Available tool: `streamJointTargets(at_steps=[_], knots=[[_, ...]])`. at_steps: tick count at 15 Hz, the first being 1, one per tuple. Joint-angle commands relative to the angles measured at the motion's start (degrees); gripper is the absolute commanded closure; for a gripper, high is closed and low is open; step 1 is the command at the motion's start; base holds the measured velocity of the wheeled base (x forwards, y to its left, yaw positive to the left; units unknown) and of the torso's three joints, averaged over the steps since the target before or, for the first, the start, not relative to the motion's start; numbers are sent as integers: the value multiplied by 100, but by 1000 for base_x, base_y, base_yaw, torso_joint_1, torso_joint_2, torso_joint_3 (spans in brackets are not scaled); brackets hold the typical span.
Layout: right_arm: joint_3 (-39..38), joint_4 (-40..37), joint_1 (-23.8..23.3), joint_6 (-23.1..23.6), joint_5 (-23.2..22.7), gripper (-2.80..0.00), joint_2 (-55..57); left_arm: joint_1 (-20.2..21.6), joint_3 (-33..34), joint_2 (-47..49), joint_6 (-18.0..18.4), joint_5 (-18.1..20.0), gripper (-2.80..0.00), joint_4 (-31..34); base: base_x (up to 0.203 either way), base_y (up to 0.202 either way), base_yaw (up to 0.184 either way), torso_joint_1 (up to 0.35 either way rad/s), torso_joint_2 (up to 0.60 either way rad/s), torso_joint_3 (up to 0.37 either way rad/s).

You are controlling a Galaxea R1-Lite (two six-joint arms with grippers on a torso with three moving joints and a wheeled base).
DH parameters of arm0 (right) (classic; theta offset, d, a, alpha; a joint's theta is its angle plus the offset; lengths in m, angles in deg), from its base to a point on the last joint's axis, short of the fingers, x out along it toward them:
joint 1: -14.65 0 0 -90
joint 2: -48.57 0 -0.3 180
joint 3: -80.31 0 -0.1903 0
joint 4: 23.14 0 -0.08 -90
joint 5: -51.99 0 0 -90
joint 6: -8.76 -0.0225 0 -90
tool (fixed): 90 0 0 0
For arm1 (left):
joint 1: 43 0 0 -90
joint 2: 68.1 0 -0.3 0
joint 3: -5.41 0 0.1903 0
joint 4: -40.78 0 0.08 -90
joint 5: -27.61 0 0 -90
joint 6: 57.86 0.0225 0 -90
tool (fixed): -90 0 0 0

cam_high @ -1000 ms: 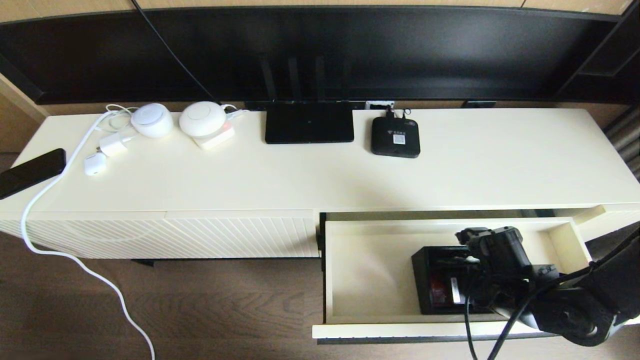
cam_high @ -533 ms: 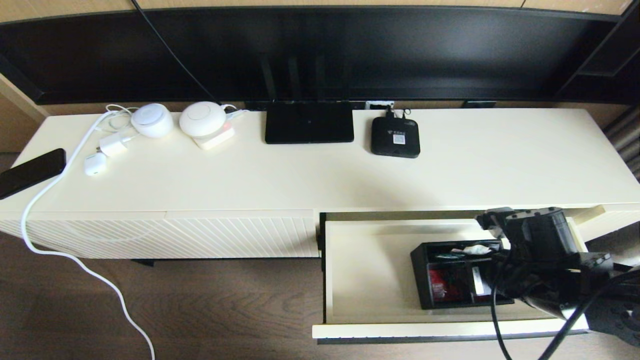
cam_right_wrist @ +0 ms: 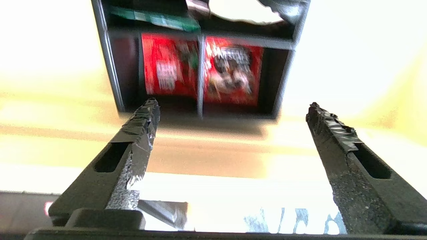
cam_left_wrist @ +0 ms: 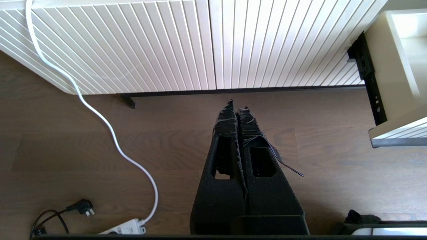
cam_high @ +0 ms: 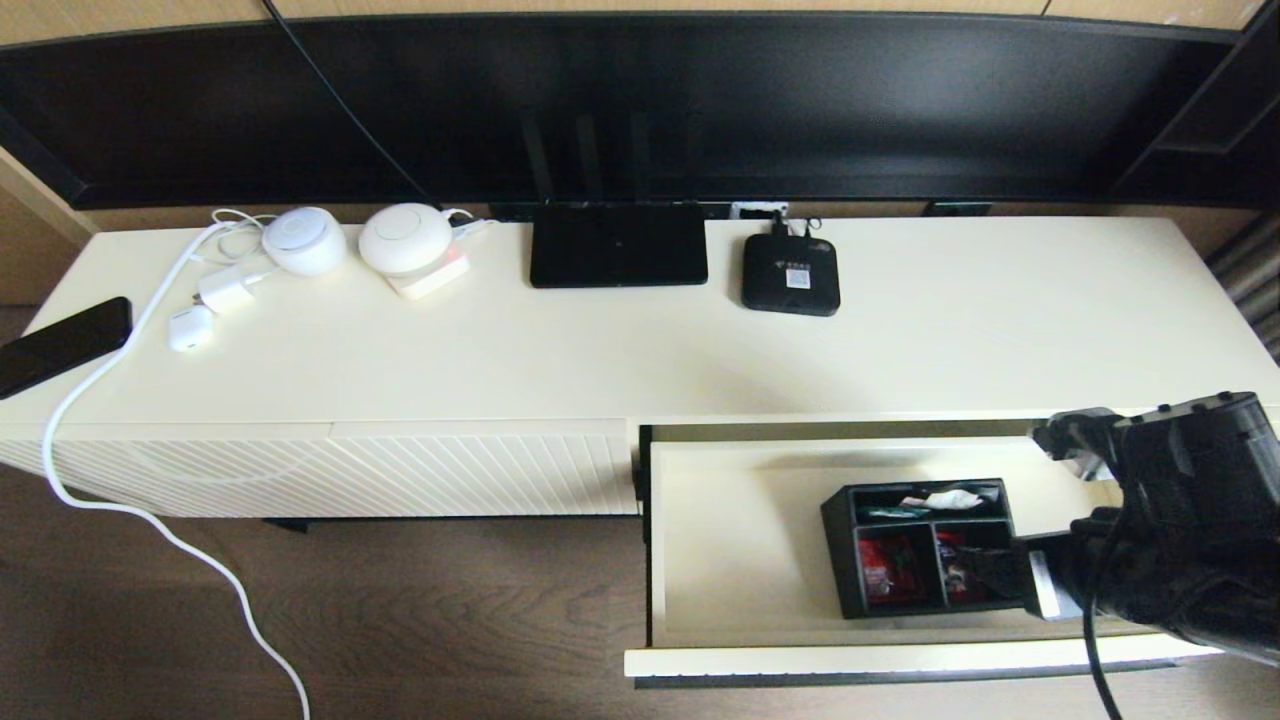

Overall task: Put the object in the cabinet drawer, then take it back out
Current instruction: Close the drawer

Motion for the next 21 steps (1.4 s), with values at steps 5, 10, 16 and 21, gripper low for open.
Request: streamJointTargets(at_steps=[5,10,16,21], knots=[[112,-1797,408,201,29,0,-1381,0,1,9,1,-1,0,2,0,0,0,0,0,0],[-671,-2426,1038,2096,59,0,-2243,0,-1,9,1,-1,0,2,0,0,0,0,0,0],[-1631,-2039,1966,3034,-12,0,-1954,0,-1,0,1,-1,0,-7,0,0,0,0,0,0],[-2471,-215,2032,3191,-218,0,-962,0,1,9,1,-1,0,2,0,0,0,0,0,0]])
